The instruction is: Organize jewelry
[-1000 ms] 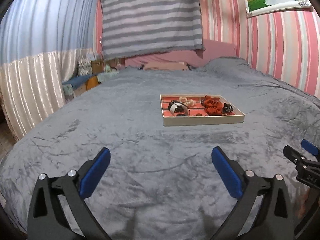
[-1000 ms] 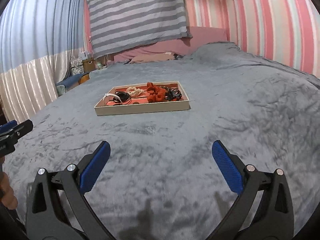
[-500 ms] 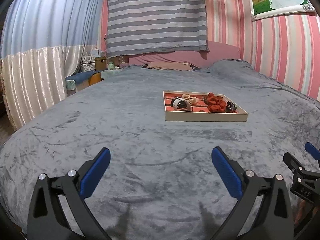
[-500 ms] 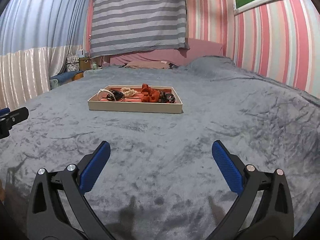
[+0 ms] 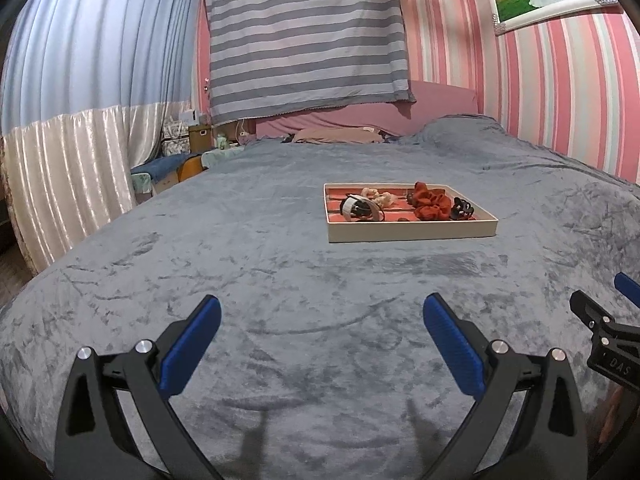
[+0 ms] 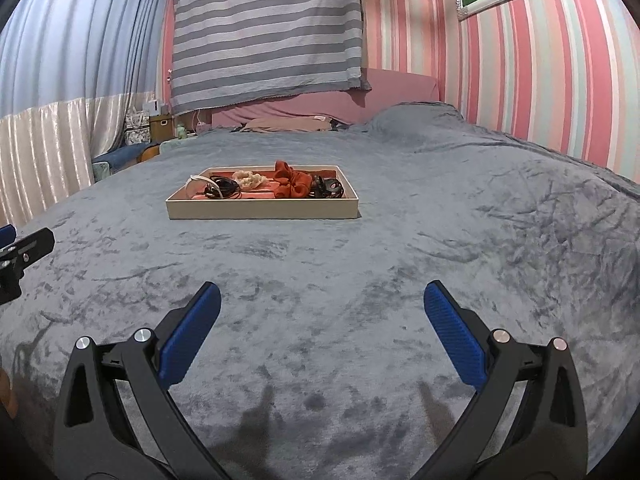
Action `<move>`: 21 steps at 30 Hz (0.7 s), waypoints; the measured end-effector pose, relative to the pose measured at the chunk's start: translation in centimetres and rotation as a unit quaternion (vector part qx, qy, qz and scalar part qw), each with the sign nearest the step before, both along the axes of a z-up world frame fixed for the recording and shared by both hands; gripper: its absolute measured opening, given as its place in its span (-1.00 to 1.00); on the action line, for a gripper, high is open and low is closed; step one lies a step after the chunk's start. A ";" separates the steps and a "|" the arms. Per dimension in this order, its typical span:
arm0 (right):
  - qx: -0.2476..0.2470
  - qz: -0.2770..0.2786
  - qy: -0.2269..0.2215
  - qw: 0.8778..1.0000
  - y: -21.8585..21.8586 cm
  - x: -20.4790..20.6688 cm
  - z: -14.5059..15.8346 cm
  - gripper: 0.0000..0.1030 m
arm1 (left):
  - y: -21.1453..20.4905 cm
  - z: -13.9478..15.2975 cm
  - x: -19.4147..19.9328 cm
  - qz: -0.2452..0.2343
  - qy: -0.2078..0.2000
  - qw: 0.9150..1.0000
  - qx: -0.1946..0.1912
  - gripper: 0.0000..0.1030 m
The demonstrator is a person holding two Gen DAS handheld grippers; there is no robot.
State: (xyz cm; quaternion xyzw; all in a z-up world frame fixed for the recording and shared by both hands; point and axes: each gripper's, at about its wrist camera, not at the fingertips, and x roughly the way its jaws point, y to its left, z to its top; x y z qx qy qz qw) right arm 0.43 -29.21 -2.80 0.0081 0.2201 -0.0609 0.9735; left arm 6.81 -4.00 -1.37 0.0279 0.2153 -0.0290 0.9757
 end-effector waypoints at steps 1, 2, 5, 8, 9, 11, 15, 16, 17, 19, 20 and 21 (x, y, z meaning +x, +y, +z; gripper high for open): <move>0.000 -0.001 -0.001 1.000 0.0 0.0 0.0 0.92 | 0.0 0.0 0.0 0.000 -0.001 1.000 0.000 0.92; -0.001 -0.001 -0.001 1.000 0.0 0.0 0.0 0.92 | 0.0 0.0 -0.1 0.000 -0.002 1.000 0.001 0.92; -0.002 -0.002 -0.001 1.000 0.0 0.0 0.1 0.92 | 0.0 -0.1 0.0 0.002 0.001 1.000 -0.001 0.92; -0.002 -0.002 -0.001 1.000 0.0 -0.1 0.1 0.92 | 0.2 0.0 0.0 0.003 0.004 1.000 -0.007 0.92; -0.003 -0.002 -0.001 1.000 0.1 -0.1 0.1 0.92 | 0.2 0.1 0.1 0.004 0.004 1.000 -0.008 0.92; -0.002 -0.003 0.000 1.000 0.1 -0.1 0.1 0.92 | 0.3 0.2 0.1 0.004 0.004 1.000 -0.010 0.92; -0.002 -0.003 0.000 1.000 0.2 -0.1 0.1 0.92 | 0.3 0.3 0.1 0.005 0.003 1.000 -0.010 0.92; -0.003 -0.003 -0.001 1.000 0.2 -0.2 0.1 0.92 | 0.4 0.3 0.1 0.004 0.003 1.000 -0.012 0.92; -0.004 -0.003 -0.001 1.000 0.2 -0.1 0.1 0.92 | 0.3 0.2 0.1 0.005 0.003 1.000 -0.012 0.92; -0.003 -0.002 -0.001 1.000 0.1 -0.1 0.1 0.92 | 0.4 0.3 0.1 0.006 0.004 1.000 -0.013 0.92; -0.005 -0.002 -0.001 1.000 0.2 -0.1 0.1 0.92 | 0.4 0.3 0.1 0.006 0.004 1.000 -0.013 0.92; -0.006 -0.002 -0.001 1.000 0.2 -0.1 0.1 0.92 | 0.4 0.3 0.1 0.006 0.005 1.000 -0.014 0.92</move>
